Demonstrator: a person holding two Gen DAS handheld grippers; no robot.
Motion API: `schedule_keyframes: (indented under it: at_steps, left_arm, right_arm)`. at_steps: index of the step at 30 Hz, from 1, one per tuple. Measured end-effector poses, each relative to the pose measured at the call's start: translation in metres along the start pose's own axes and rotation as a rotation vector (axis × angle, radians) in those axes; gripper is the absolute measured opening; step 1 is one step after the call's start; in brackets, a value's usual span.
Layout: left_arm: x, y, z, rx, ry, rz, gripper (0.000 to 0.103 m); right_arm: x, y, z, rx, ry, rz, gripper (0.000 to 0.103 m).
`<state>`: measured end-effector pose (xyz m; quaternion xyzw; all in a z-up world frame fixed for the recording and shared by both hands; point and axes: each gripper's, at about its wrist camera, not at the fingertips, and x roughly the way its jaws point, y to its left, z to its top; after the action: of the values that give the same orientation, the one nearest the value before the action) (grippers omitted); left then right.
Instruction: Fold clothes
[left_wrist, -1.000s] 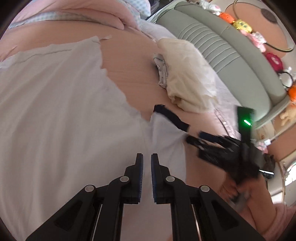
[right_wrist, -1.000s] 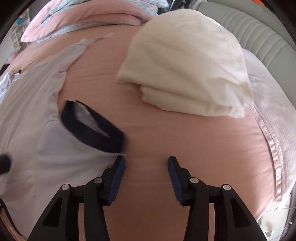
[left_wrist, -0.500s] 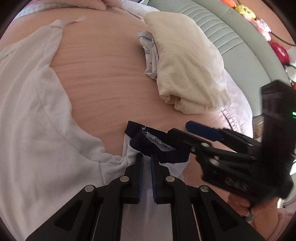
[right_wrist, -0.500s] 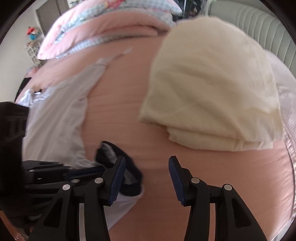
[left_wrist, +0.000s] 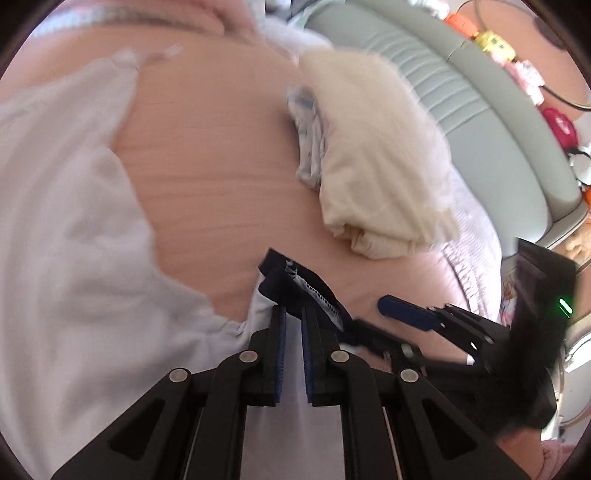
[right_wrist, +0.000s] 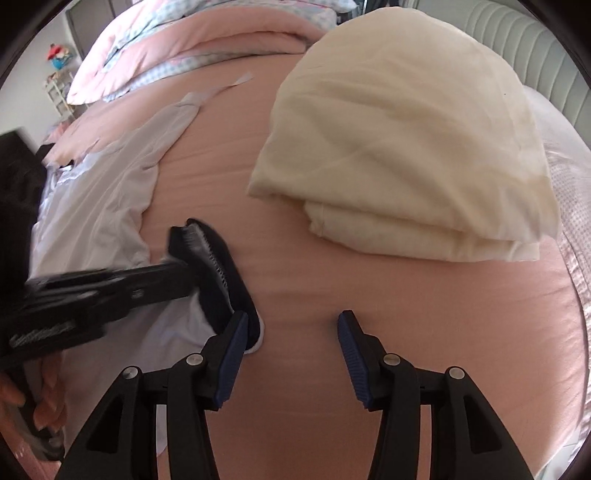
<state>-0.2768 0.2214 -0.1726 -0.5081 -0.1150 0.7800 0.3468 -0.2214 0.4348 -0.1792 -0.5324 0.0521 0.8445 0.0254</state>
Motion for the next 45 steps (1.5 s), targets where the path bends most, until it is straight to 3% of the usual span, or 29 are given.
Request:
schedule_keyframes:
  at_steps: [3, 5, 8, 12, 15, 17, 22, 29, 35, 39, 42, 45]
  left_arm:
    - [-0.015, 0.005, -0.012, -0.010, -0.050, 0.065, 0.007]
    - [-0.019, 0.014, -0.013, -0.045, -0.068, 0.052, 0.007]
    - [-0.021, 0.025, -0.008, -0.087, -0.096, 0.036, 0.007]
    - [-0.021, 0.030, 0.004, -0.103, -0.122, 0.070, 0.007]
    - [-0.011, 0.028, 0.011, -0.082, -0.069, 0.122, 0.007]
    - [-0.007, 0.022, 0.009, -0.043, -0.028, 0.119, 0.007]
    - [-0.012, 0.001, -0.002, 0.099, 0.027, 0.068, 0.007]
    - [-0.023, -0.012, -0.026, 0.217, 0.045, 0.103, 0.007]
    - [-0.030, -0.005, -0.035, 0.195, 0.033, 0.107, 0.007]
    - [-0.022, -0.002, -0.032, 0.169, 0.039, 0.091, 0.007]
    - [-0.023, -0.001, -0.031, 0.167, 0.034, 0.105, 0.007]
    - [-0.028, 0.007, -0.034, 0.103, 0.013, 0.065, 0.007]
  right_arm:
    - [-0.002, -0.008, 0.003, 0.024, -0.003, -0.108, 0.050]
    - [0.001, -0.009, 0.001, -0.001, 0.015, -0.197, 0.050]
    - [0.000, -0.012, 0.001, 0.007, 0.021, -0.208, 0.050]
    - [-0.019, -0.014, 0.004, 0.036, -0.089, -0.141, 0.050]
    - [-0.024, -0.006, 0.009, 0.039, -0.133, -0.075, 0.050]
    - [-0.023, 0.000, 0.013, 0.038, -0.148, -0.033, 0.050]
    - [-0.022, 0.017, 0.015, 0.029, -0.128, -0.013, 0.050]
    - [-0.015, 0.022, 0.006, 0.024, -0.106, 0.056, 0.050]
    - [-0.020, 0.038, -0.008, -0.120, -0.057, 0.066, 0.050]
    - [-0.020, 0.048, -0.012, -0.188, -0.014, 0.129, 0.050]
    - [-0.012, 0.054, -0.011, -0.214, 0.023, 0.163, 0.050]
    - [-0.005, 0.054, -0.009, -0.216, 0.061, 0.160, 0.050]
